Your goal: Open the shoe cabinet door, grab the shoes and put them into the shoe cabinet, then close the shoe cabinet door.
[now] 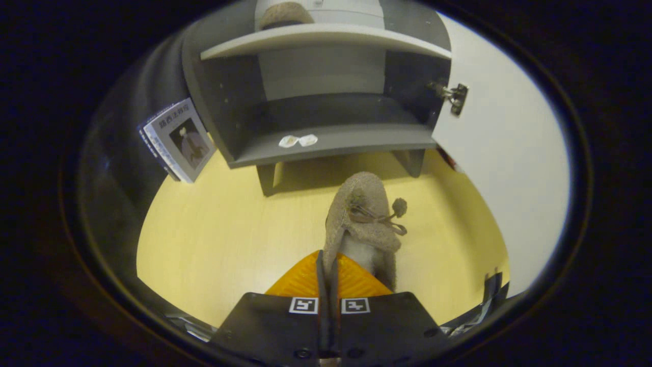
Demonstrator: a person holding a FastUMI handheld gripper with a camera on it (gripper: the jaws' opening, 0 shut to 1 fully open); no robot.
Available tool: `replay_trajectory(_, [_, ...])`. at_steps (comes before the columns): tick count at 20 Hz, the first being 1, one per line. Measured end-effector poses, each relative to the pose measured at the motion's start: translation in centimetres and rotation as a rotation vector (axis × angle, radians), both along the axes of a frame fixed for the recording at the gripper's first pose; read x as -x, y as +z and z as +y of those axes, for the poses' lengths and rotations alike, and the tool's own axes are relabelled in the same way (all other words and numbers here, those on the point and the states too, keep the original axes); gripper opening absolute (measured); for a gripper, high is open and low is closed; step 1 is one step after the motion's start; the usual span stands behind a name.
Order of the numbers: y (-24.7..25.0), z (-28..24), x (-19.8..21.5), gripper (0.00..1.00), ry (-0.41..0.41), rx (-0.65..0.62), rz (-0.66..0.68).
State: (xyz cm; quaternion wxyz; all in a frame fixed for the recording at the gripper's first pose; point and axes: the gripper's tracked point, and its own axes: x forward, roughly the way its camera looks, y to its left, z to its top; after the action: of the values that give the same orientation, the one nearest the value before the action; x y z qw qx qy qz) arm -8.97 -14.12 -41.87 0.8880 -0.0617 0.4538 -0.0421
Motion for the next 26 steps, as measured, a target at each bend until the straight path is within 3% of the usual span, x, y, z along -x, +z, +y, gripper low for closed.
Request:
replay_trajectory(5, [7.6,-0.8,-2.3,0.03,-0.023,0.008,-0.139])
replay_trajectory(15, [22.0,0.0,-8.6,0.02,0.038,0.084,-0.419])
replay_trajectory(26, [27.0,0.2,-20.4,0.02,0.141,0.173,-0.494])
